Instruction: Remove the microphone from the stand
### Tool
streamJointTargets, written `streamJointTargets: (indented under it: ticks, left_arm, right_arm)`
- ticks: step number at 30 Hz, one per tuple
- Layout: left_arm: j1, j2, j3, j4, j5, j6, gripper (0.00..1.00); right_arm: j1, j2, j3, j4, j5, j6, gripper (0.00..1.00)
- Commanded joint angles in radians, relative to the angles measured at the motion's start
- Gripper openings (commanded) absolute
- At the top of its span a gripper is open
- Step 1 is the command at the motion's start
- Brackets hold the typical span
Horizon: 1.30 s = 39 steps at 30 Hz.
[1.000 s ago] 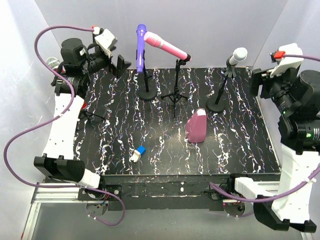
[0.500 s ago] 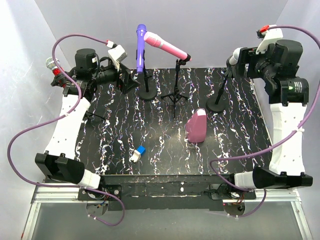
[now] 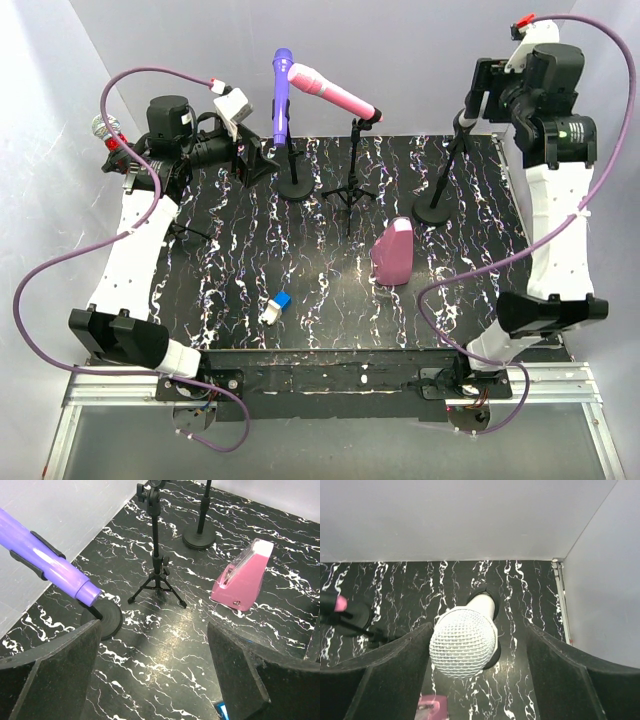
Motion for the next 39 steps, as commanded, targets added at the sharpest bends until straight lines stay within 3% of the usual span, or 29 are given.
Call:
streamJointTargets:
  ticks: [1, 5, 15, 29, 35, 39]
  left_arm:
    - [-0.006, 0.000, 0.053, -0.007, 0.018, 0.007, 0.86]
    - [-0.008, -0.017, 0.036, -0.010, 0.018, 0.004, 0.86]
    - [-0.011, -0.008, 0.029, -0.014, 0.018, 0.013, 0.86]
    - [-0.023, -0.017, 0.001, 0.018, 0.060, 0.013, 0.85]
    - [-0.028, -0.003, 0.015, 0.021, 0.106, -0.014, 0.87]
    - [-0.040, 0.003, 0.012, 0.027, 0.153, -0.017, 0.88]
  right_arm:
    - [0.014, 0.069, 0.112, -0.033, 0.110, 0.025, 0.79]
    - [0.021, 0.101, 0.162, -0.085, 0.161, 0.042, 0.79]
    - [0.033, 0.052, 0.037, -0.101, 0.158, 0.074, 0.85]
    - [0.032, -0.012, -0.050, -0.032, 0.063, -0.004, 0.49]
    - [0.032, -0.098, -0.185, 0.054, -0.173, -0.125, 0.17]
    - [0.032, -0.158, -0.257, 0.114, -0.278, -0.180, 0.14]
